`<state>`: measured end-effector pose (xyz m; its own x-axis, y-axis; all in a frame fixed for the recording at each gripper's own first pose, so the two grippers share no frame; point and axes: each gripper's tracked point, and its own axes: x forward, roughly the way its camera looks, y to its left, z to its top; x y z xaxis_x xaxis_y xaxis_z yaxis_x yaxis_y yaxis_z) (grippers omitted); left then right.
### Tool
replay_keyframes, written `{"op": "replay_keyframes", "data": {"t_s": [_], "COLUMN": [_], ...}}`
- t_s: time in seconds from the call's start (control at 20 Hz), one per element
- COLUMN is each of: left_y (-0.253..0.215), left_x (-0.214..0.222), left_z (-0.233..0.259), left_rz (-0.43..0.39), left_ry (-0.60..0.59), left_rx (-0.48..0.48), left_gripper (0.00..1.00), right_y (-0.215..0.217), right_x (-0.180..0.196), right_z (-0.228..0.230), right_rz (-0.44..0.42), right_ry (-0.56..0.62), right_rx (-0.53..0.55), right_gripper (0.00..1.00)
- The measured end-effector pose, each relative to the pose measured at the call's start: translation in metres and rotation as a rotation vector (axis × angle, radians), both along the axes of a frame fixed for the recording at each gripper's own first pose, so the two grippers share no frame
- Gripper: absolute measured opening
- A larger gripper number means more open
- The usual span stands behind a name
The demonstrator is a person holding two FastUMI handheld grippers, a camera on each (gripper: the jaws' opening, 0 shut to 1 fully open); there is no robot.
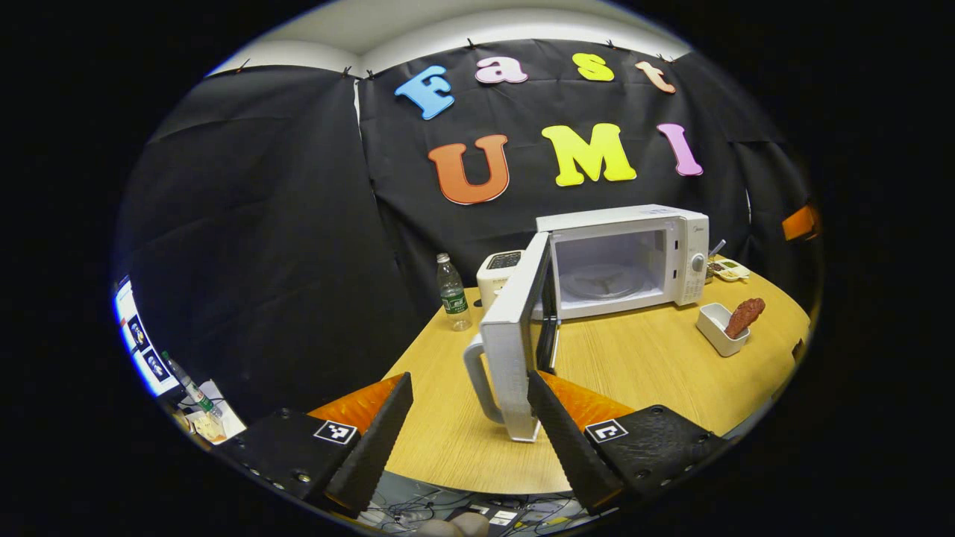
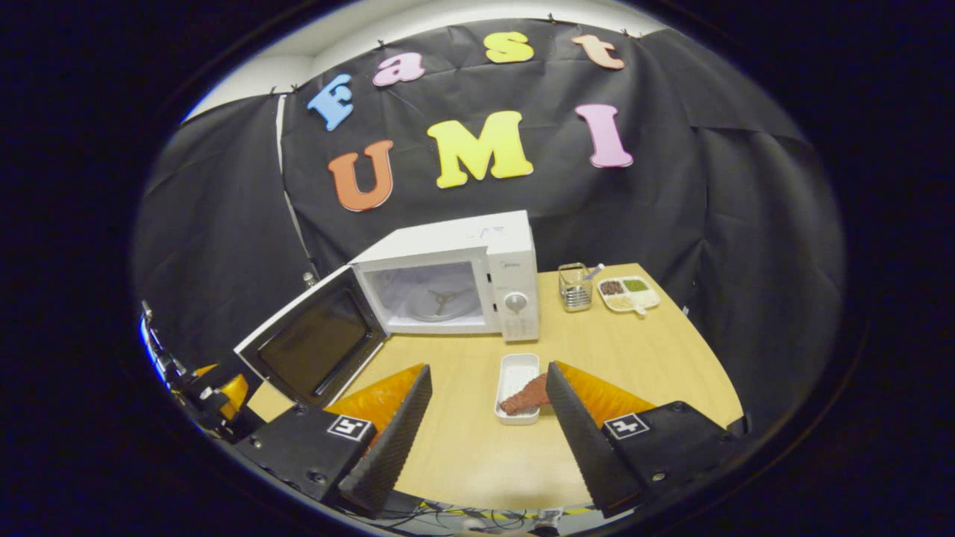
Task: Open the microwave oven with the left hand, put the food in, and close the microwave oven.
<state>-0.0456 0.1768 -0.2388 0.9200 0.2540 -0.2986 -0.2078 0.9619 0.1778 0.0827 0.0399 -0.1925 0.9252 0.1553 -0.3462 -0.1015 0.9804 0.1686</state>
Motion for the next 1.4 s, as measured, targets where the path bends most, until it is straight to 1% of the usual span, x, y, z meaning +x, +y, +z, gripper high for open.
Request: {"op": "replay_keyframes", "data": {"t_s": [0.1,0.2,0.25,0.3,0.35,0.4,0.45,0.5,0.55,0.65,0.7,0.75,0.8,0.85,0.9,0.95,1.0,1.05,1.1,1.2,1.3,1.4], "left_y": [-0.016,-0.031,-0.039,-0.049,-0.055,-0.063,-0.070,-0.078,-0.085,-0.095,-0.099,-0.103,-0.108,-0.113,-0.117,-0.123,-0.126,-0.130,-0.133,-0.138,-0.138,-0.136], "left_x": [-0.001,0.001,0.004,0.007,0.012,0.017,0.023,0.030,0.036,0.047,0.052,0.056,0.061,0.064,0.066,0.068,0.070,0.071,0.072,0.072,0.068,0.066], "left_z": [0.010,0.020,0.024,0.029,0.032,0.034,0.038,0.041,0.044,0.051,0.054,0.056,0.060,0.062,0.064,0.065,0.068,0.069,0.070,0.069,0.072,0.075], "left_rz": [-0.016,-0.023,-0.028,-0.032,-0.028,-0.026,-0.021,-0.017,-0.011,0.014,0.028,0.043,0.056,0.068,0.084,0.095,0.114,0.124,0.138,0.159,0.175,0.188], "left_ry": [-0.004,-0.008,-0.009,-0.008,0.000,0.006,0.009,0.014,0.021,0.026,0.031,0.032,0.033,0.033,0.032,0.031,0.031,0.031,0.030,0.036,0.037,0.037], "left_rx": [-0.021,-0.036,-0.041,-0.041,-0.038,-0.033,-0.027,-0.025,-0.019,0.001,0.012,0.018,0.019,0.018,0.020,0.019,0.020,0.017,0.013,0.012,0.021,0.023], "left_gripper": [0.95,0.95,0.95,0.95,0.95,0.95,0.95,0.95,0.95,0.95,0.95,0.95,0.95,0.95,0.95,0.95,0.95,0.95,0.95,0.95,0.95,0.95], "right_y": [-0.021,-0.032,-0.036,-0.040,-0.046,-0.049,-0.049,-0.049,-0.048,-0.044,-0.042,-0.044,-0.045,-0.046,-0.044,-0.044,-0.043,-0.042,-0.041,-0.038,-0.031,-0.023], "right_x": [0.020,0.039,0.046,0.057,0.068,0.077,0.087,0.095,0.104,0.113,0.117,0.123,0.127,0.129,0.130,0.127,0.128,0.129,0.130,0.130,0.130,0.133], "right_z": [-0.032,-0.062,-0.077,-0.089,-0.101,-0.113,-0.122,-0.130,-0.136,-0.147,-0.151,-0.154,-0.152,-0.150,-0.146,-0.145,-0.143,-0.138,-0.136,-0.124,-0.101,-0.070], "right_rz": [-0.018,-0.004,0.000,0.004,0.009,0.016,0.032,0.050,0.075,0.122,0.144,0.155,0.175,0.193,0.222,0.237,0.254,0.276,0.285,0.323,0.361,0.404], "right_ry": [0.056,0.126,0.159,0.182,0.207,0.235,0.262,0.292,0.320,0.387,0.414,0.434,0.446,0.461,0.477,0.498,0.514,0.523,0.531,0.530,0.506,0.449], "right_rx": [0.020,0.061,0.080,0.096,0.110,0.130,0.158,0.193,0.230,0.299,0.329,0.339,0.355,0.372,0.395,0.411,0.422,0.429,0.423,0.416,0.420,0.410], "right_gripper": [0.96,0.94,0.81,0.90,0.90,0.77,0.76,0.84,0.68,0.57,0.48,0.44,0.30,0.27,0.31,0.21,0.24,0.22,0.19,0.17,0.16,0.15]}}
